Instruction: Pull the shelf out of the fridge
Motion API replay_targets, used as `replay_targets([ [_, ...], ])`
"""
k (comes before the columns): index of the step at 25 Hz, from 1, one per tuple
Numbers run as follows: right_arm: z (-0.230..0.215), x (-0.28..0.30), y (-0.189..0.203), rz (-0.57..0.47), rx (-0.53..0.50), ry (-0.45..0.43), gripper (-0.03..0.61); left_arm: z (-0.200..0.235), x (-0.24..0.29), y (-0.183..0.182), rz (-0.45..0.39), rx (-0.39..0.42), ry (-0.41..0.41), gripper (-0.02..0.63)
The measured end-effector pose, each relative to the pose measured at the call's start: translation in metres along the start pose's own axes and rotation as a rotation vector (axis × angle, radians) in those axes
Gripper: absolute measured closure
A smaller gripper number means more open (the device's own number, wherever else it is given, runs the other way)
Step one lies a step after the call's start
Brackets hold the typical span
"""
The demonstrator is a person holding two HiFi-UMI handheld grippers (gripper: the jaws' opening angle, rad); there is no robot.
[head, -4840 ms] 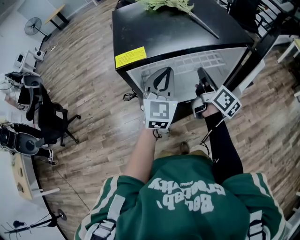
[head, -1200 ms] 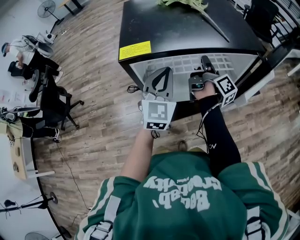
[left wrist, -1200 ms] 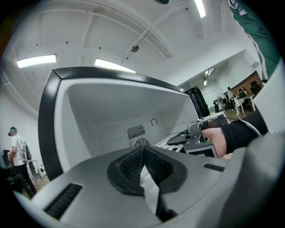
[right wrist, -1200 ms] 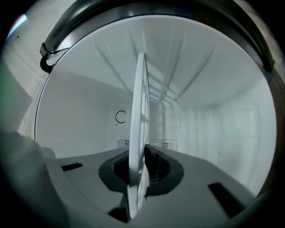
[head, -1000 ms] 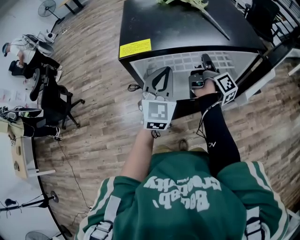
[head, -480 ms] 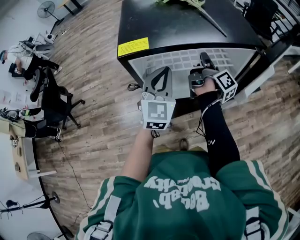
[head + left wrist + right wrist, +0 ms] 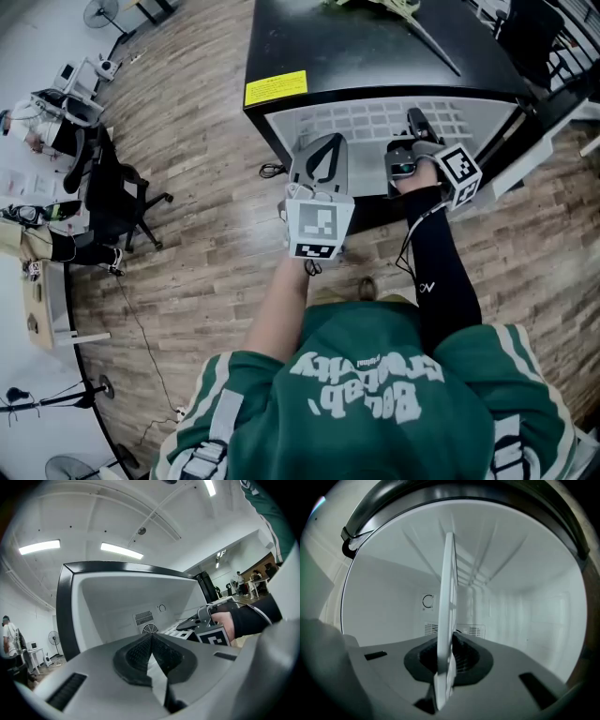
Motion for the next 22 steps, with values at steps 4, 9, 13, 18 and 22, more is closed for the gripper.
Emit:
replay_targets([
  [4, 0.001, -0.001, 0.002, 0.007, 0.002, 0.006, 0.543, 0.005, -0.003, 0.0, 0.0, -0.003, -0.017, 0.598],
  [9, 0.001, -0.003, 0.003, 0.014, -0.001, -0.001, 0.543, 0.009, -0.008, -0.002, -0.003, -0.012, -0.037, 0.598],
  [13, 0.003, -0.005, 0.004, 0.018, 0.002, 0.0, 0.543, 0.007, -0.01, -0.001, 0.001, -0.01, -0.036, 0.598],
  [18, 0.002, -0.007, 0.005, 0.023, 0.006, -0.004, 0.543, 0.007, -0.012, -0.001, 0.002, -0.014, -0.04, 0.598],
  [22, 0.003, -0.013, 0.005, 0.026, 0.009, -0.005, 0.543, 0.002, -0.015, -0.003, -0.001, -0.016, -0.041, 0.598],
])
Point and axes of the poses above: the fingertips, and each gripper's own axes: x forward along the fingers, z to its left, y out of its underside, the point moved 3 cm from there along -x, backward along the fingers, and after that the axes turned 7 degrees about z, right-handed, at the moved point
